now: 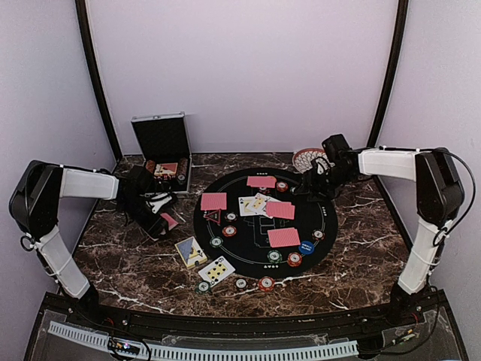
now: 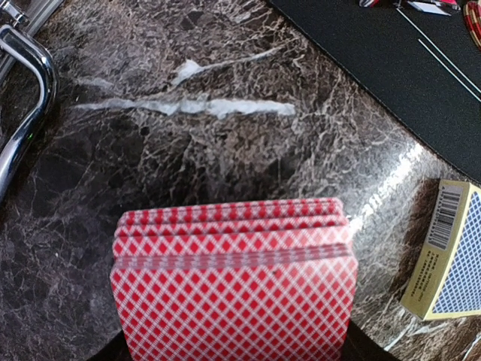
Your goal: Distribute texas hold em gaming equipment
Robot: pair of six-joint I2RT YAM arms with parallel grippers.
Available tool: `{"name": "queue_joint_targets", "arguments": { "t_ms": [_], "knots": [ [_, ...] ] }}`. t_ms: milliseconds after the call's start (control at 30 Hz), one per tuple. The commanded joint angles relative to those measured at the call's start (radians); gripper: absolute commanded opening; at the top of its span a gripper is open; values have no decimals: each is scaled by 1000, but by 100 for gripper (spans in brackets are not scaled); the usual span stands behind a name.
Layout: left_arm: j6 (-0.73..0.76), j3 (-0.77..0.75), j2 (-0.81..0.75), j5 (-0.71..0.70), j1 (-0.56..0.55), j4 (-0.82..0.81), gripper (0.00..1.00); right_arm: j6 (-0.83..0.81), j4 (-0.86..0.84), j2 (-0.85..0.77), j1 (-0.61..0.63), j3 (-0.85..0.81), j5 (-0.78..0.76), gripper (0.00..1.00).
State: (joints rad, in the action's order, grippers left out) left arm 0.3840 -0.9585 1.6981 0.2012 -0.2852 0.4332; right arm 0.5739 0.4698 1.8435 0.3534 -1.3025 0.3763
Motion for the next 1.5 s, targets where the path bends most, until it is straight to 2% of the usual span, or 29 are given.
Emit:
{"name": "queue_joint_targets", "arguments": {
  "t_ms": [0,67,133,200,467,500,567,600,700,833,933,1000,1100,1200,1333,1467],
  "knots": [
    [-27,6,-2,24,-1,-24,69,2,-1,-53,-5,-30,-11,62],
    [-27,9,-4,22,-2,-22,80,4,0,-61,-6,-32,-11,63],
    [-27,14,-11,17,-2,-18,95,6,-3,-71,-5,-31,-13,64],
    [-30,15,-19,10,-2,-17,98,9,-6,-81,-5,-27,-17,65],
    [-40,-24,-63,-10,-2,33,99,17,-7,-135,-5,-1,-36,70],
    [-40,-34,-68,-14,-2,46,99,17,-7,-145,-6,5,-51,73],
    [-41,-92,-74,-38,-2,87,99,8,-5,-169,-5,17,-93,91],
    [-38,-105,-78,-63,-1,106,99,-1,-6,-180,-6,24,-133,98],
    [-37,-145,-125,-119,3,102,99,-18,-21,-220,-7,56,-246,99],
    [-45,-168,-202,-152,16,60,99,-23,-83,-308,-13,135,-477,99],
    [-67,-135,-259,-161,55,-58,99,-15,-146,-382,-25,213,-711,99],
    [-90,-81,-306,-148,102,-164,99,-51,-256,-431,-33,296,-813,99],
    [-128,28,-336,-36,213,-351,99,-90,-473,-510,-35,465,-1046,98],
    [-175,159,-378,34,264,-521,99,-163,-637,-516,-38,591,-1266,99],
    [-215,289,-365,44,281,-722,99,-136,-689,-494,-81,642,-1323,99],
    [-229,414,-335,24,282,-1002,99,-244,-979,-500,-110,785,-1345,99]
  ]
}}
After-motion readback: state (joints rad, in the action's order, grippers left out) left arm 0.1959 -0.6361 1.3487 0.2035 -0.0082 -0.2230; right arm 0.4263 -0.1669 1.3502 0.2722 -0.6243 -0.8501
